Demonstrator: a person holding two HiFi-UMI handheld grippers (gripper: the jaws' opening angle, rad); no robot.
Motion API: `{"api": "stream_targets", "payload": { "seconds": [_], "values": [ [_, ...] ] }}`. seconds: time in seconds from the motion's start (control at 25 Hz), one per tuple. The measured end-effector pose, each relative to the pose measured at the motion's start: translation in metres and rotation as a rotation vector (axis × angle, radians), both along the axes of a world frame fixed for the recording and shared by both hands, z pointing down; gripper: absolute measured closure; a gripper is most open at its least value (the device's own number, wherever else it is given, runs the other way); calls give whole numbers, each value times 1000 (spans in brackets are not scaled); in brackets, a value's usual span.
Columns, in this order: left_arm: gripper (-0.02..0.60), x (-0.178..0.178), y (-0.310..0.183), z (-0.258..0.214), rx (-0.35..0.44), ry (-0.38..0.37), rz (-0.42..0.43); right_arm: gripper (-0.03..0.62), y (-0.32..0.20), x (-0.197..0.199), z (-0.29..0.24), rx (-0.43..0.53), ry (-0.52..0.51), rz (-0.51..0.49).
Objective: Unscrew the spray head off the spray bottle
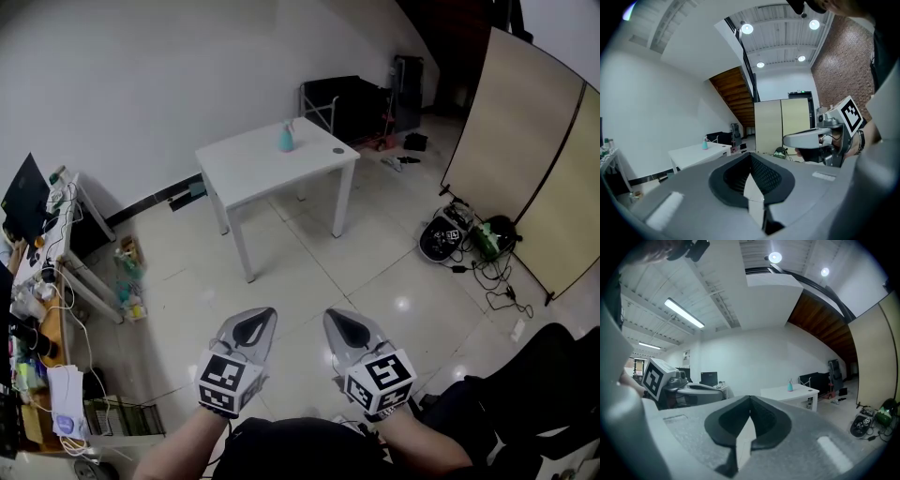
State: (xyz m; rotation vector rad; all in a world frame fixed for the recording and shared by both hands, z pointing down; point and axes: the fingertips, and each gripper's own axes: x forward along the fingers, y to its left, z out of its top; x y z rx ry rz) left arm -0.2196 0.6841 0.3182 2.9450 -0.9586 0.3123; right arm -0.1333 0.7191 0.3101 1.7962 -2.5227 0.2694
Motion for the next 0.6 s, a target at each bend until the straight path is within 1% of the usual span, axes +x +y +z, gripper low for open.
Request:
{"api": "stream_targets", "payload": {
  "seconds": [0.12, 0.36, 0.6],
  "values": [
    [566, 8, -10, 0, 4, -3, 6, 603, -11, 11, 3, -5, -4, 10],
    [566, 20, -42, 5, -9, 6, 21, 603, -41, 19, 5, -14, 9, 18],
    [566, 29, -90, 4, -7, 36, 41, 603, -86, 26, 2, -12, 36, 40]
  ]
}}
